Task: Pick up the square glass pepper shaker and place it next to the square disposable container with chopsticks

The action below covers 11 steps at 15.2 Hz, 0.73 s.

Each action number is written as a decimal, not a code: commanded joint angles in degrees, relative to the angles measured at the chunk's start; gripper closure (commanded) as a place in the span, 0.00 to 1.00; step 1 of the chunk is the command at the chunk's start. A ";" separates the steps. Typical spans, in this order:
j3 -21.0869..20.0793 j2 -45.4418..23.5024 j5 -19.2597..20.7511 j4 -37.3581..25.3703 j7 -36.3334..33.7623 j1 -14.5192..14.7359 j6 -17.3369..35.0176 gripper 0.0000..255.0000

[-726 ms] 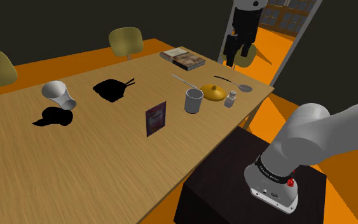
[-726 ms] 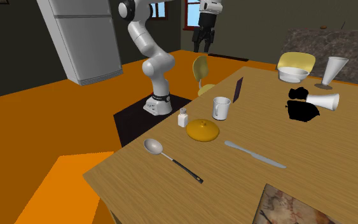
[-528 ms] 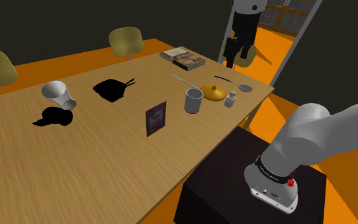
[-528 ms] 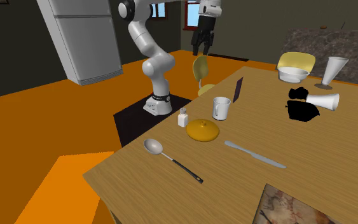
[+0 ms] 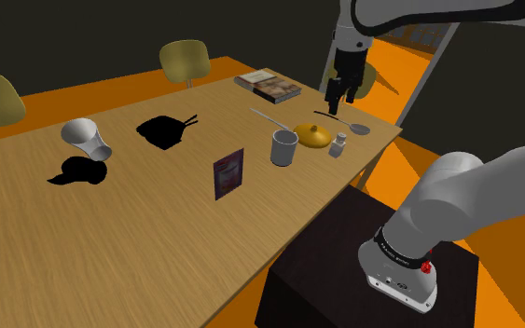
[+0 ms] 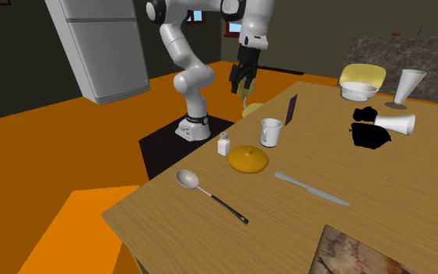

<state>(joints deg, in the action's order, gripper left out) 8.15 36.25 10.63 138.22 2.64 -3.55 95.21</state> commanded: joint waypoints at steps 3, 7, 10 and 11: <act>4.55 -4.27 1.71 2.60 4.35 -1.28 5.95 0.00; 8.73 -10.35 2.61 3.48 8.51 -2.22 11.78 0.00; 11.74 -15.77 2.65 3.38 11.84 -2.75 16.15 0.00; 12.70 -17.73 2.51 3.20 13.02 -2.91 17.59 0.00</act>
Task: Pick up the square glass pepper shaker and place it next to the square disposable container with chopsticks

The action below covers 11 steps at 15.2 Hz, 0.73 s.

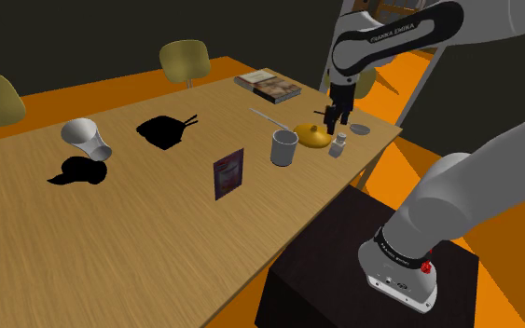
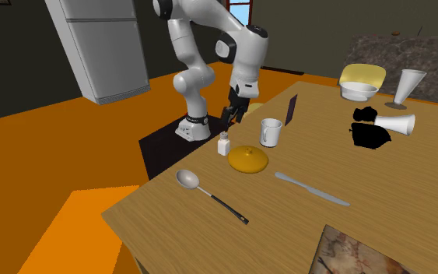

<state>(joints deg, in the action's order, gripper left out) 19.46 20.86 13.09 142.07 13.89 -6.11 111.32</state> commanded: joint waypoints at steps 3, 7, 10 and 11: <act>3.14 -6.32 -0.40 -0.57 4.01 -0.66 4.88 0.00; 3.63 -7.57 -0.22 1.61 4.10 -0.86 8.29 0.00; 3.96 -8.53 -0.15 2.92 4.19 -0.96 10.55 0.00; 3.96 -8.53 -0.15 2.92 4.19 -0.96 10.54 0.00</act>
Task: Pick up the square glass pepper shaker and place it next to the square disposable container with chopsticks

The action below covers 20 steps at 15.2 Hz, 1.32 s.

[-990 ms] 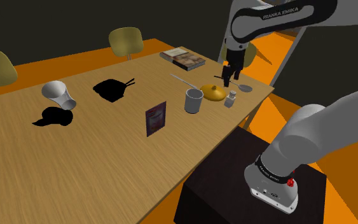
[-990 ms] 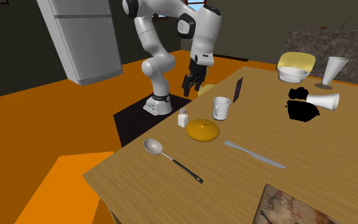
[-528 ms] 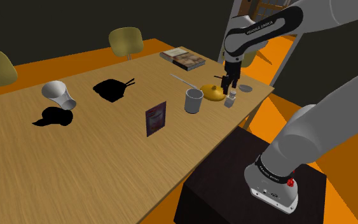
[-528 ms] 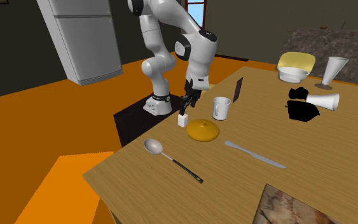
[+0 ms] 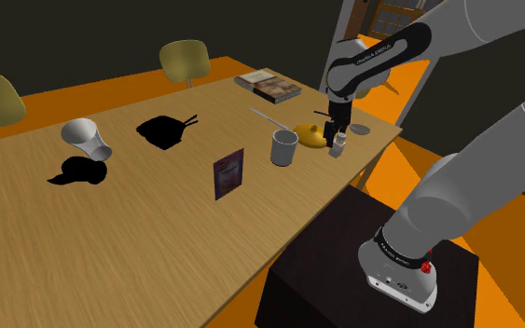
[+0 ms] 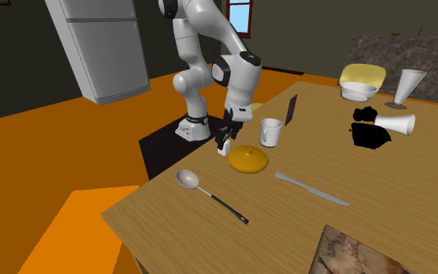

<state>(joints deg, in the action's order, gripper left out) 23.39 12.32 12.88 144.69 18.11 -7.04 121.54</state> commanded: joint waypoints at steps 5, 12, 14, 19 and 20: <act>0.03 0.01 0.07 0.30 -0.02 -0.04 0.33 0.00; 0.03 0.02 0.07 0.29 -0.02 -0.04 0.31 1.00; 0.03 0.03 0.07 0.31 -0.03 -0.04 0.32 1.00; -0.31 1.71 0.28 -0.73 -0.14 -0.09 -2.36 1.00; -0.42 2.25 0.33 -1.10 -0.16 -0.11 -3.25 1.00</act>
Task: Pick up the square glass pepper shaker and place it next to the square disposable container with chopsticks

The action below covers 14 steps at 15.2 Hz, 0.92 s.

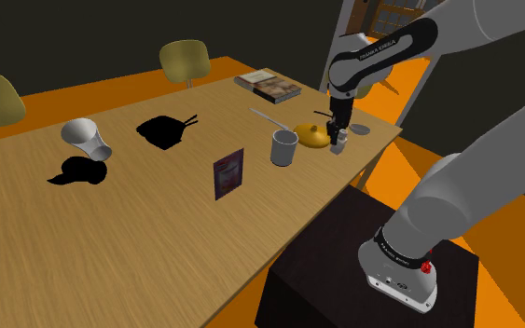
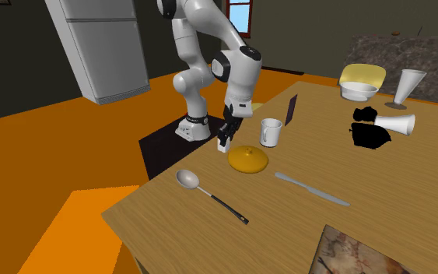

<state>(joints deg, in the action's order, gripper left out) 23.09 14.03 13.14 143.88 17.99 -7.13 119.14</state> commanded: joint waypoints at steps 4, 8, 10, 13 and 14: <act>-0.59 2.50 0.20 -1.89 -0.11 -0.05 -4.37 1.00; -1.07 4.19 0.23 -3.69 -0.10 -0.07 -7.82 1.00; -1.31 4.94 0.22 -4.65 -0.07 -0.06 -9.52 1.00; -1.67 5.94 0.17 -6.19 -0.01 -0.05 -12.04 1.00; -1.78 6.24 0.15 -6.72 0.01 -0.04 -12.87 1.00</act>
<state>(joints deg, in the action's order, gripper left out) 21.50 19.89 13.34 137.62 18.09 -7.22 107.15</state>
